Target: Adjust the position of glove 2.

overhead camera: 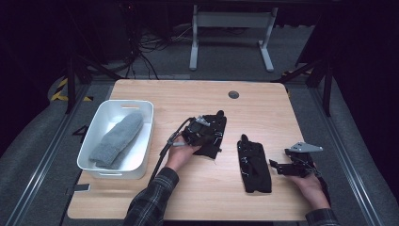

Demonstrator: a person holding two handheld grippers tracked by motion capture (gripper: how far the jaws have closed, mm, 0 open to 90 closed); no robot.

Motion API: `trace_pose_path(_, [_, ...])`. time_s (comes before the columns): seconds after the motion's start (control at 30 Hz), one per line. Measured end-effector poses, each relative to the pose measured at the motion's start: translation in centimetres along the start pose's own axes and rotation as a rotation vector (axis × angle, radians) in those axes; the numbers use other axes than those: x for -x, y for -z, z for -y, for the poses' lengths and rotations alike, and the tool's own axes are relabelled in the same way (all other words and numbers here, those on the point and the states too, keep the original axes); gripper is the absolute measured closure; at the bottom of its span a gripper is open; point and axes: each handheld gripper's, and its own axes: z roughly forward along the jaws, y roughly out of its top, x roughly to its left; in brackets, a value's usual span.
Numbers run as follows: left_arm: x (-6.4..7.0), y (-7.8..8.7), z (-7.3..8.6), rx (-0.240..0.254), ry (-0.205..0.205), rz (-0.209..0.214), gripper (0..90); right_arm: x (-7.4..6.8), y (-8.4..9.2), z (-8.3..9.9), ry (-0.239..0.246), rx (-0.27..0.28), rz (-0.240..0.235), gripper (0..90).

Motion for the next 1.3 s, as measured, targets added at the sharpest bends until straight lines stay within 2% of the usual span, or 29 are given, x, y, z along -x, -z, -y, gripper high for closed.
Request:
trace_pose_path(0.3, [1.7, 1.1, 1.6, -0.016, 0.005, 0.043, 90.0, 0.0, 0.0, 0.0, 0.000, 0.000, 0.000, 15.6])
trace_pose_path(0.53, [3.7, 2.0, 2.9, -0.040, -0.017, 0.085, 90.0, 0.0, 0.0, 0.0, -0.001, 0.000, 0.001, 15.6])
trace_pose_path(0.8, [5.8, 2.7, 4.3, -0.050, -0.039, 0.105, 90.0, 0.0, 0.0, 0.0, -0.001, 0.000, 0.001, 15.6])
trace_pose_path(0.9, [6.4, 3.0, 4.5, -0.062, -0.059, 0.089, 90.0, 0.0, 0.0, 0.0, -0.001, 0.000, 0.001, 15.6])
trace_pose_path(1.0, [6.5, 3.1, 4.6, -0.045, -0.053, 0.083, 88.3, 0.0, 0.0, 0.0, -0.001, 0.001, 0.000, 15.6])
trace_pose_path(1.1, [6.6, 3.9, 4.4, -0.033, -0.066, 0.072, 77.8, -0.1, 0.0, 0.0, -0.002, 0.001, 0.000, 15.6])
trace_pose_path(1.17, [6.4, 4.7, 4.3, -0.008, -0.067, 0.048, 70.6, -0.1, 0.0, 0.0, -0.001, 0.001, 0.000, 15.6])
trace_pose_path(1.23, [5.9, 5.4, 4.1, -0.003, -0.054, 0.024, 64.8, -0.1, 0.0, 0.0, -0.001, 0.001, 0.000, 15.6])
trace_pose_path(1.3, [5.1, 6.0, 4.1, 0.009, -0.033, 0.000, 63.2, -0.1, 0.0, 0.0, -0.001, 0.001, 0.000, 15.6])
